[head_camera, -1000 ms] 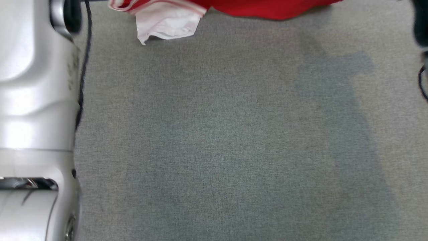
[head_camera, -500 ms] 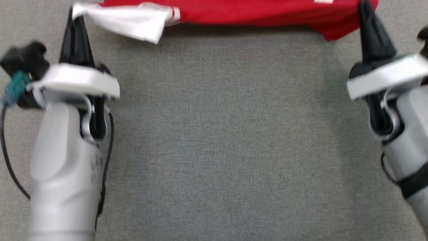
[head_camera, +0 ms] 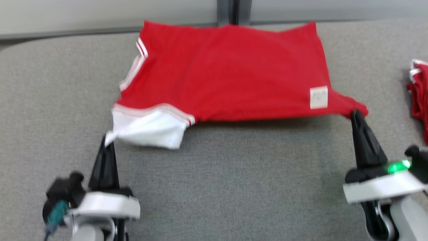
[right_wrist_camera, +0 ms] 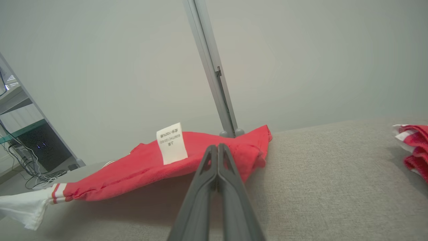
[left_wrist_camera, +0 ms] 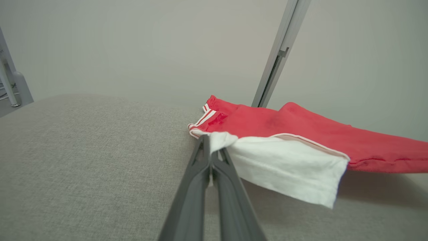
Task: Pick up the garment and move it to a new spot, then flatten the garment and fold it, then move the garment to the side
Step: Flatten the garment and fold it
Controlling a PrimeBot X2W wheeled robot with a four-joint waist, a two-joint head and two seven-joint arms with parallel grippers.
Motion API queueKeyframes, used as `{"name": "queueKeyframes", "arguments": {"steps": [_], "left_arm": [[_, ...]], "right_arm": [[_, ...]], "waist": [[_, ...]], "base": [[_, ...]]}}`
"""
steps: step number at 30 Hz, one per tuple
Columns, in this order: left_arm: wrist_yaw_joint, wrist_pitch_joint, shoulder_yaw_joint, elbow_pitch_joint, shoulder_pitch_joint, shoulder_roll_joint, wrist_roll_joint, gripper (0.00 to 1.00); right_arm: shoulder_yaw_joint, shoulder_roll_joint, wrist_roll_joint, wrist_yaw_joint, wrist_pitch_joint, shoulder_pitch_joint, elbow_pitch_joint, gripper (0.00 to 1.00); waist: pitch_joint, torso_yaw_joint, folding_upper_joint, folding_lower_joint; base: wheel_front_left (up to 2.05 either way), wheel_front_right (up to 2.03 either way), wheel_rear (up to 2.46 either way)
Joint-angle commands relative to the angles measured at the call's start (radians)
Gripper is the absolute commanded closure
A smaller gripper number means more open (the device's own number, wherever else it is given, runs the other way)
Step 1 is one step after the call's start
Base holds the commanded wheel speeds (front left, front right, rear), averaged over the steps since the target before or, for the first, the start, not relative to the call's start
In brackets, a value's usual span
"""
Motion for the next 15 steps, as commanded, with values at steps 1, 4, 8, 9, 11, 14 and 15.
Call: {"name": "queueKeyframes", "arguments": {"steps": [1, 4, 8, 9, 11, 14, 15], "left_arm": [[0.018, 0.009, -0.01, -0.042, 0.072, 0.005, 0.008, 1.0], [0.047, 0.053, -0.018, -0.126, 0.183, 0.008, 0.017, 1.0], [0.081, 0.137, -0.03, -0.249, 0.303, 0.021, 0.035, 1.0], [0.088, 0.161, -0.036, -0.28, 0.33, 0.026, 0.039, 1.0], [0.105, 0.204, -0.039, -0.349, 0.377, 0.037, 0.053, 1.0], [0.125, 0.265, -0.046, -0.453, 0.445, 0.054, 0.072, 1.0], [0.132, 0.285, -0.049, -0.486, 0.461, 0.058, 0.077, 1.0]], "right_arm": [[-0.016, 0.001, -0.012, 0.0, -0.004, 0.073, -0.022, 1.0], [-0.038, 0.008, -0.033, 0.0, -0.004, 0.174, -0.063, 1.0], [-0.048, 0.016, -0.053, 0.0, -0.004, 0.287, -0.104, 1.0], [-0.053, 0.017, -0.055, 0.0, -0.004, 0.312, -0.115, 1.0], [-0.054, 0.02, -0.059, 0.0, -0.004, 0.361, -0.127, 1.0], [-0.064, 0.026, -0.067, 0.0, -0.004, 0.422, -0.152, 1.0], [-0.071, 0.028, -0.071, 0.0, -0.004, 0.443, -0.156, 1.0]], "waist": [[-0.082, 0.002, 0.0, 0.0], [-0.123, 0.01, 0.0, 0.0], [-0.169, 0.028, 0.0, 0.0], [-0.179, 0.033, 0.0, 0.0], [-0.204, 0.04, 0.0, 0.0], [-0.224, 0.048, 0.0, 0.0], [-0.231, 0.051, 0.0, 0.0]], "base": [[0.0, 0.0, 0.0], [0.0, 0.0, 0.0], [0.0, 0.0, 0.0], [0.0, 0.0, 0.0], [0.0, 0.0, 0.0], [0.0, 0.0, 0.0], [0.0, 0.0, 0.0]]}}
